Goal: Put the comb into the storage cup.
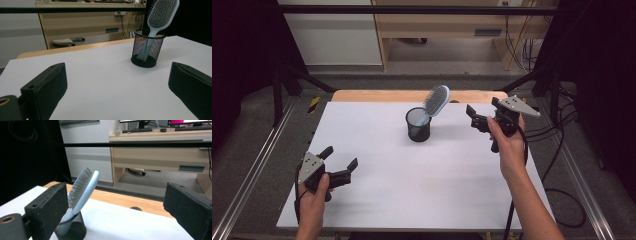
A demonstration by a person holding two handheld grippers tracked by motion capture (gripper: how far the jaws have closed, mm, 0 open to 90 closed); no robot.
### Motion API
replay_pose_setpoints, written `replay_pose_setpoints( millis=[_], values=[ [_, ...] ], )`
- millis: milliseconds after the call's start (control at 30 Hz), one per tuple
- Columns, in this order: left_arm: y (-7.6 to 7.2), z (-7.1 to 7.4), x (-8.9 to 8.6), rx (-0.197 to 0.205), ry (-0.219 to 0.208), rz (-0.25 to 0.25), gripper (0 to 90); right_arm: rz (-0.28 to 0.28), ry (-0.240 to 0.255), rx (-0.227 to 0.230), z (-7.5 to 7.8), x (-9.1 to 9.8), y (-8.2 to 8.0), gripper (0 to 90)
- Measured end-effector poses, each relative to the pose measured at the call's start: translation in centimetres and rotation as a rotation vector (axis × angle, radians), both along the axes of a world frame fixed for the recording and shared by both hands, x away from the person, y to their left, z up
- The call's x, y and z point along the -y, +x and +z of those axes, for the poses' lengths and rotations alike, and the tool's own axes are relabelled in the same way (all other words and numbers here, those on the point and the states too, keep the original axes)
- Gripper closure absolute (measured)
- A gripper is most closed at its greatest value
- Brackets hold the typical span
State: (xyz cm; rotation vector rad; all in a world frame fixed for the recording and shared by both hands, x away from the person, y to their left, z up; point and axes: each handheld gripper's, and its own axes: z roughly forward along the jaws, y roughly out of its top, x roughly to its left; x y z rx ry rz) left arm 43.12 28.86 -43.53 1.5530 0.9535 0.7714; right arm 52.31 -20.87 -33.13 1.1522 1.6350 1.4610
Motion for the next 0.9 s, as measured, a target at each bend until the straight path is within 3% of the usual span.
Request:
replay_pose_setpoints(
  millis=[500, 900],
  values=[
    [-0.7, 0.2, -1.0, 0.003, -0.001, 0.013, 2.0, -0.011, 0.014, 0.007, -0.8, 2.9, -2.4, 4.9],
    [-2.0, 0.4, -3.1, 0.02, -0.027, 0.048, 1.9, -0.024, 0.011, 0.059, -1.8, 5.0, -4.2, 4.0]
  ],
)
